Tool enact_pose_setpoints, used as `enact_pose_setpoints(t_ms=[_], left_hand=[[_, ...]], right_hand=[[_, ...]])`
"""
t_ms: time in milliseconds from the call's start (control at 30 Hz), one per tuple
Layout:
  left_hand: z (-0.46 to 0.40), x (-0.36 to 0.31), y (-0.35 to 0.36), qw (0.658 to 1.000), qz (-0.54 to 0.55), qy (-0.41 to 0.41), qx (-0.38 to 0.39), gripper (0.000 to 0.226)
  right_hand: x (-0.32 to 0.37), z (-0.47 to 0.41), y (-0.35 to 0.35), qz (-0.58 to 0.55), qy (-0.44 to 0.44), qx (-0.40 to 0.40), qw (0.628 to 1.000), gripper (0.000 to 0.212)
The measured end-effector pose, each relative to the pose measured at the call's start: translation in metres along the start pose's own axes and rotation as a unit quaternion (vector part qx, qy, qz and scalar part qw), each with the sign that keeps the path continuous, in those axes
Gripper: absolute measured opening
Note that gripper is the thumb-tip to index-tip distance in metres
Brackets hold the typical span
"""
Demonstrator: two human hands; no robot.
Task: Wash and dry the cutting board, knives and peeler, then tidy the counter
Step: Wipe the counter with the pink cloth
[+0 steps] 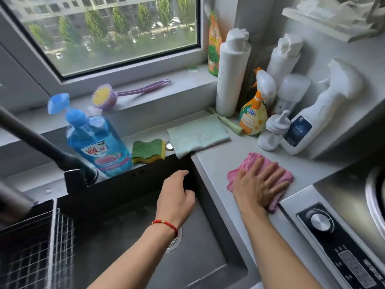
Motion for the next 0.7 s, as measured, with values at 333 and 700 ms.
enact_pose_setpoints(t_ms=[333,700], left_hand=[[-0.088,0.026,-0.060,0.953,-0.290,0.029,-0.078,0.051],[-0.127,0.036,-0.057,0.940,-0.332,0.077,-0.029,0.051]], right_hand=[[0.128,0.036,0.013,0.029,-0.400,-0.043,0.915,0.073],[0.112,0.062,-0.007,-0.182,-0.464,0.010,0.867,0.047]])
Point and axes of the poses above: each hand's wrist, its own z-axis away from the middle knuckle, its own y-axis out of the palm, x = y × z, the point moved 6 cm from there along -z, towards the middle knuckle, and after that the axes turned 9 degrees about z, right-handed, at the moved point
